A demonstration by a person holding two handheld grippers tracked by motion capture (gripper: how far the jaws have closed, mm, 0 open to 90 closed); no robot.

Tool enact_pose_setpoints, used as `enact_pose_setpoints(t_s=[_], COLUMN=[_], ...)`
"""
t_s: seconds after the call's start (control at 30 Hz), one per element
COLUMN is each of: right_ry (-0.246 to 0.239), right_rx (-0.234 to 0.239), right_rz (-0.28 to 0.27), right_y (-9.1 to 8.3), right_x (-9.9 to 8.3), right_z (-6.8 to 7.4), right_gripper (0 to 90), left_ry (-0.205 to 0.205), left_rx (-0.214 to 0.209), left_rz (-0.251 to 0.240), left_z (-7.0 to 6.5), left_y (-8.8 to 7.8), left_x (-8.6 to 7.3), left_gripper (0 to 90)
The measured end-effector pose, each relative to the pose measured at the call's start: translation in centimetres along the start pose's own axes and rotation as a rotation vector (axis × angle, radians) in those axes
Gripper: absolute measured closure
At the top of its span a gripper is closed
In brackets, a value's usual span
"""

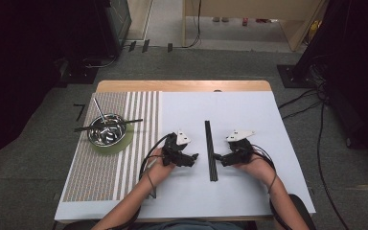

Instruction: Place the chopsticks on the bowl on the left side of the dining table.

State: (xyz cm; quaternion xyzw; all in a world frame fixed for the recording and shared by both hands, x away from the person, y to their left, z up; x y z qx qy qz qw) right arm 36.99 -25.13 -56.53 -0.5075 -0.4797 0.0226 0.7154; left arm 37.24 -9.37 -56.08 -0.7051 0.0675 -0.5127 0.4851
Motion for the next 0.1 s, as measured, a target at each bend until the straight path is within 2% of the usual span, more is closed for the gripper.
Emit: enact_pose_setpoints(t_s=[0.1], right_ry=[0.0], right_rx=[0.0], right_rz=[0.0], right_y=[0.0], right_x=[0.0], right_z=[0.0], right_gripper=[10.9], left_ry=[0.0], left_rx=[-0.001], left_rz=[0.0], left_z=[0.0], left_y=[0.0], left_x=[0.0], left_gripper=[16.6])
Point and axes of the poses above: each handheld gripper's, and its own axes: y roughly forward along the jaws, x roughly out of its top, z roughly to its left, the point moved 9 cm from there along y, roughly forward along the jaws, and after that the axes turned 5 degrees about z, right-handed, at the moved point
